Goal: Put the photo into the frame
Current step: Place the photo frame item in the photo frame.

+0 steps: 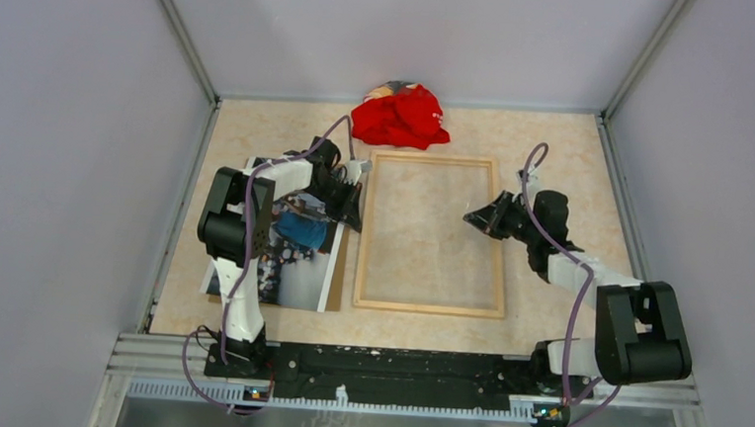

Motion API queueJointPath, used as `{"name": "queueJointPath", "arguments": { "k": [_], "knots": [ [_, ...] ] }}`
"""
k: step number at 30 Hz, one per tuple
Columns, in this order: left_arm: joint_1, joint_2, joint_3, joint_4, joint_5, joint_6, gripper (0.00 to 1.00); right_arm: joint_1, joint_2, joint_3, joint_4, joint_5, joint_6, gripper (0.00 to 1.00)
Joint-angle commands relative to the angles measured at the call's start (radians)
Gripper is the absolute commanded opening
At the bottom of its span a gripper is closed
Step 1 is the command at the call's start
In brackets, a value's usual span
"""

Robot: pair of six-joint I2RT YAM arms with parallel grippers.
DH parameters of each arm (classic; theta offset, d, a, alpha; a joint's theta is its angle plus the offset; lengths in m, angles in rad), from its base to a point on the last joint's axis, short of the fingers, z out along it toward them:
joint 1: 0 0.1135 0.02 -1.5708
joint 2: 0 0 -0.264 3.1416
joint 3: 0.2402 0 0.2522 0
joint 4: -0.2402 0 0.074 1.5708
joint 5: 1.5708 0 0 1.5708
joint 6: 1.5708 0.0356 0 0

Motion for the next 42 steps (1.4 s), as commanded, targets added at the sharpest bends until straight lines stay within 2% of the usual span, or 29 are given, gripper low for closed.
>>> {"name": "queueJointPath", "arguments": {
  "k": [1, 10, 23, 28, 33, 37, 42],
  "knots": [
    [-0.010, -0.011, 0.023, 0.012, 0.035, 0.015, 0.00, 0.024, -0.001, 0.026, -0.058, 0.056, -0.073, 0.00],
    [-0.011, -0.021, 0.022, 0.015, 0.035, 0.016, 0.00, 0.056, 0.013, 0.071, -0.195, 0.154, -0.160, 0.02],
    [-0.011, -0.015, 0.024, 0.017, 0.038, 0.012, 0.00, 0.085, 0.023, 0.169, -0.394, 0.317, -0.244, 0.50],
    [-0.012, -0.013, 0.024, 0.017, 0.040, 0.011, 0.00, 0.096, 0.022, 0.210, -0.471, 0.380, -0.257, 0.58],
    [-0.012, -0.016, 0.021, 0.018, 0.037, 0.012, 0.00, 0.096, 0.012, 0.224, -0.485, 0.399, -0.263, 0.59],
    [-0.012, -0.016, 0.018, 0.017, 0.035, 0.012, 0.00, 0.095, -0.003, 0.229, -0.479, 0.369, -0.249, 0.55],
    [-0.012, -0.016, 0.019, 0.021, 0.035, 0.012, 0.00, 0.088, -0.052, 0.210, -0.418, 0.305, -0.225, 0.31]
  ]
}}
